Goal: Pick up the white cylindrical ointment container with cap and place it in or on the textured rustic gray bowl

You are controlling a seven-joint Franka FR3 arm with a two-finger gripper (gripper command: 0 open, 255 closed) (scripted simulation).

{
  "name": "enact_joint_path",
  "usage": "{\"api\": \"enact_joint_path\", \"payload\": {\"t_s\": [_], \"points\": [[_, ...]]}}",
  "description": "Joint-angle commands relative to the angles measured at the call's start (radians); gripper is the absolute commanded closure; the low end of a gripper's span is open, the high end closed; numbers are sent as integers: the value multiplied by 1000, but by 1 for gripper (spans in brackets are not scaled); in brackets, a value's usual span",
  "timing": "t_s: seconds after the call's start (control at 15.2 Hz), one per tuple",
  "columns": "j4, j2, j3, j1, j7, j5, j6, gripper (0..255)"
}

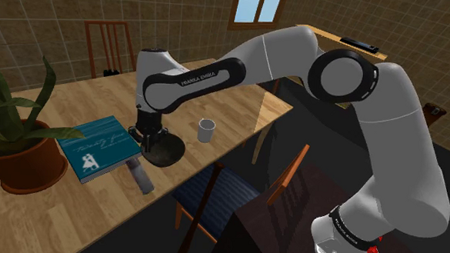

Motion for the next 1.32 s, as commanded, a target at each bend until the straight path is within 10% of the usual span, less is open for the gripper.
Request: {"api": "enact_joint_path", "payload": {"t_s": [0.0, 0.07, 0.13, 0.86, 1.25], "points": [[2, -15, 4, -2, 1, 4, -17, 255], [3, -6, 2, -2, -1, 2, -8, 255], [3, -6, 2, -2, -1, 2, -8, 0], [157, 262, -164, 259, -176, -375, 214, 0], [221, 336, -181, 273, -187, -383, 232, 0]]}}
